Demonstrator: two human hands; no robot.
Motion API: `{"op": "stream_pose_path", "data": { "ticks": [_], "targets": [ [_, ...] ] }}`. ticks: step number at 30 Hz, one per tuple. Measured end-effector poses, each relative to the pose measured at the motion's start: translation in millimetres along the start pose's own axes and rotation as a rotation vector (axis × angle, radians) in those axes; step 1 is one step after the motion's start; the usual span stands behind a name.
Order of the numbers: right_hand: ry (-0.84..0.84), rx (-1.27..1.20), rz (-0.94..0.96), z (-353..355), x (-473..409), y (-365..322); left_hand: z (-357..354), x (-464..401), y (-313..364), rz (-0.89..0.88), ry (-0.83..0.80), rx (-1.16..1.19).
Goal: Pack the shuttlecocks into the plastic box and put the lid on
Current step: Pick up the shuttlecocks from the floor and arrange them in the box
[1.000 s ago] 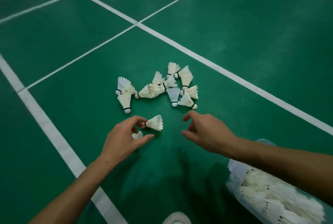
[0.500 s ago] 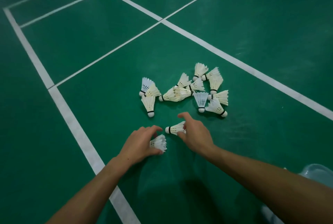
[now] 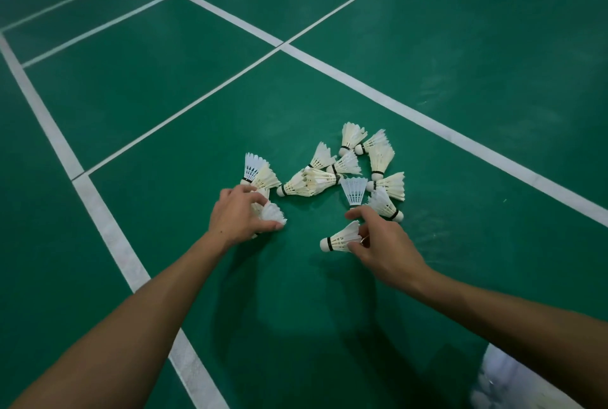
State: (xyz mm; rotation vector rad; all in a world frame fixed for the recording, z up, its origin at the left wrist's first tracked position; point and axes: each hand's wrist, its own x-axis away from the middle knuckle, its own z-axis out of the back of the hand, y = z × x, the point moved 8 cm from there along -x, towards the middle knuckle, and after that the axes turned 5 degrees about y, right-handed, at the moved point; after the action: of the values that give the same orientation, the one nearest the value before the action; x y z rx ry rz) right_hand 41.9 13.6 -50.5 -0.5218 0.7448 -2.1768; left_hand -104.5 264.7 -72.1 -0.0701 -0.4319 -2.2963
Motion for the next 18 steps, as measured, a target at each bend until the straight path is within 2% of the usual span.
{"op": "stream_pose_path", "data": {
  "ticks": [4, 10, 14, 18],
  "targets": [
    [-0.003, -0.013, 0.023, 29.7, 19.5, 9.5, 1.1, 1.2, -10.1, 0.084, 0.025, 0.033],
    [0.013, -0.104, 0.013, 91.5, 71.6, 27.2, 12.6, 44.7, 6.5, -0.062, 0.059, -0.012],
    [0.086, -0.162, -0.042, 148.6, 123.1, 36.5, 31.1, 86.9, 66.2, -0.210, 0.059, 0.140],
    [0.244, -0.195, -0.116, 216.1, 191.2, 58.7, 45.5, 136.7, 162.5, -0.414, 0.017, 0.283]
  ]
}}
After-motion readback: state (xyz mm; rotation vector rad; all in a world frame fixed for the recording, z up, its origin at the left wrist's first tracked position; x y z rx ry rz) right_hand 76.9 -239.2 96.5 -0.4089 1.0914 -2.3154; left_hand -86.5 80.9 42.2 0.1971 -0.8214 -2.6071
